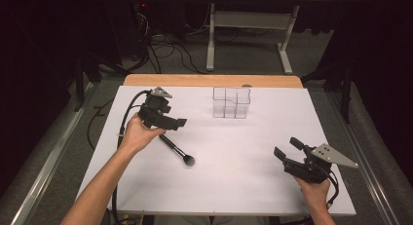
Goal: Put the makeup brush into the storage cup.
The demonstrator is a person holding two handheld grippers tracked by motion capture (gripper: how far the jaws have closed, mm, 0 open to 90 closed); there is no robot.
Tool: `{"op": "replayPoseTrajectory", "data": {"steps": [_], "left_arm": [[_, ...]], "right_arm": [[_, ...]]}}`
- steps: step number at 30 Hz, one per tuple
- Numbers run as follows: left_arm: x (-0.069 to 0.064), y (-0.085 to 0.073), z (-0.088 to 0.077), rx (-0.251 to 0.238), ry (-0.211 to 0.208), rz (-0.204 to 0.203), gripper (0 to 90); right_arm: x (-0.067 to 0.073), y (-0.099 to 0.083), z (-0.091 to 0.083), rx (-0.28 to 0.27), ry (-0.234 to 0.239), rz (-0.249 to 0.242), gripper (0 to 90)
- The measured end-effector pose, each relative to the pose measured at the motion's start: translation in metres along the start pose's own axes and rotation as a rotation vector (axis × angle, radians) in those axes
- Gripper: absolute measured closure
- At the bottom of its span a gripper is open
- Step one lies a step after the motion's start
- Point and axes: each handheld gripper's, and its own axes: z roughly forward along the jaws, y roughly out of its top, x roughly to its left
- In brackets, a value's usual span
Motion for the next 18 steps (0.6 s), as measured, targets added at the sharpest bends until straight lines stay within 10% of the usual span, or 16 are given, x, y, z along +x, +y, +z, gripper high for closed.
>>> {"op": "replayPoseTrajectory", "data": {"steps": [18], "left_arm": [[-0.002,0.008,0.012,0.14,-0.003,0.062,21.4]], "right_arm": [[-0.001,0.0,0.0,0.0,-0.004,-0.008,27.9]]}}
